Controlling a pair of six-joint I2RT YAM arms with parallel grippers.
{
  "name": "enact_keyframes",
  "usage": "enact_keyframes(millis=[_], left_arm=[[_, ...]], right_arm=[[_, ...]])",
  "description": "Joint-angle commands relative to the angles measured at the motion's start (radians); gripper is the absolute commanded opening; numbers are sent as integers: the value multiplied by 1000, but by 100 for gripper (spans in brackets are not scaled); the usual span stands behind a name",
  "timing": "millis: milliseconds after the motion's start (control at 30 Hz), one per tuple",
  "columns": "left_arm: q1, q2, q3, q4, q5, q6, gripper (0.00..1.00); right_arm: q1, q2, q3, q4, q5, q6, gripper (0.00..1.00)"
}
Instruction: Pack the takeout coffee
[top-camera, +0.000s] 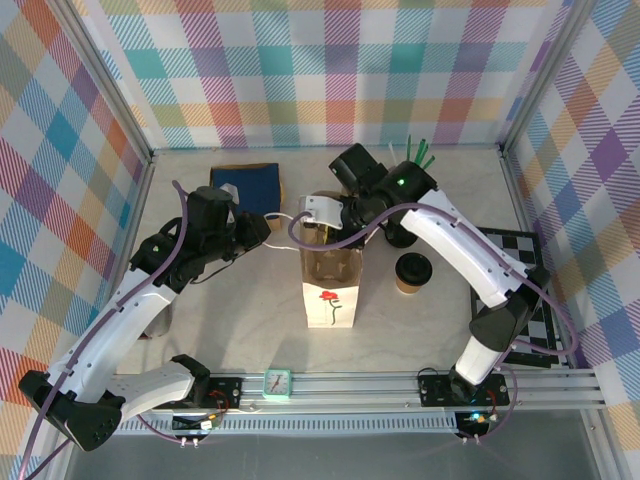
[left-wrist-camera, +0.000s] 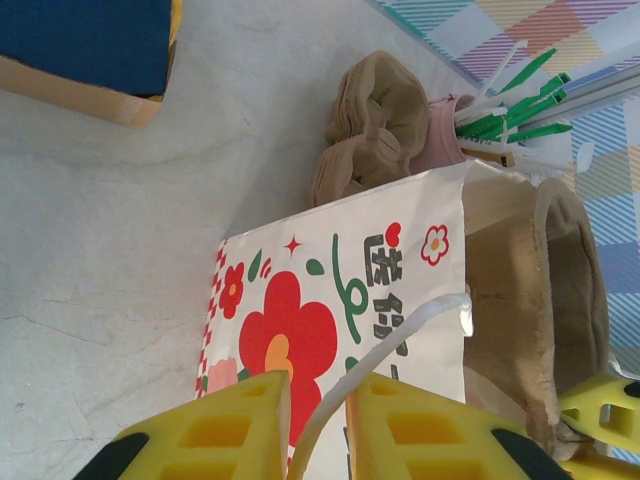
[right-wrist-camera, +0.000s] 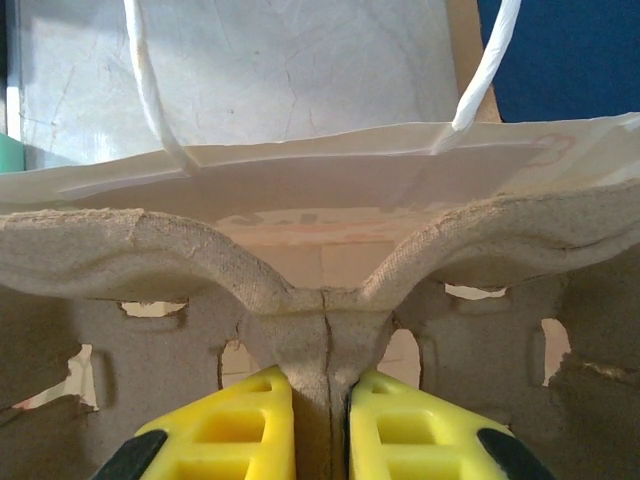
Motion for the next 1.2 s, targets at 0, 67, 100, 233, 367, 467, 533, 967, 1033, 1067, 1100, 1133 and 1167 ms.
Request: enact_keyframes(millis=[0,67,100,233,367,467,533,967,1033,1067,1100,1133,1167], left_arm=[[11,-5,-8,22,3,-3,22],[11,-7,-9,22,2,-3,22],[11,-8,-9,20,1,-3,22],[11,-8,-8,17,-7,1,22],[11,-3,-8,20,-5,0,22],[11,1,-8,23,-5,-1,22],[11,2,-8,23,-4,-2,22],[11,1,2,21,-5,-5,22],[11,1,5,22,-5,-4,22],[11,-1,5,22,-4,-4,22],[11,-1,5,22,-4,-4,22],[11,-2,7,20,-5,-2,22],[11,-3,7,20,-5,-2,22]], right_arm=[[27,-21,-9,3,51,-14,16],[42,-29,-18,18,94,-17,15],[48,-35,-25,22,111,-19,15],[69,-59,-49,35,135,-27,14],[82,-84,-65,49,145,-31,14],[91,-98,-68,45,143,-33,14],[94,-106,-66,39,129,-36,14],[97,-75,-69,-40,57,-19,17],[97,-67,-71,-46,57,-14,17],[97,-64,-71,-49,57,-11,17],[97,-59,-71,-54,56,-7,17],[97,-53,-71,-60,54,-4,17],[97,-48,-71,-62,53,-2,17]])
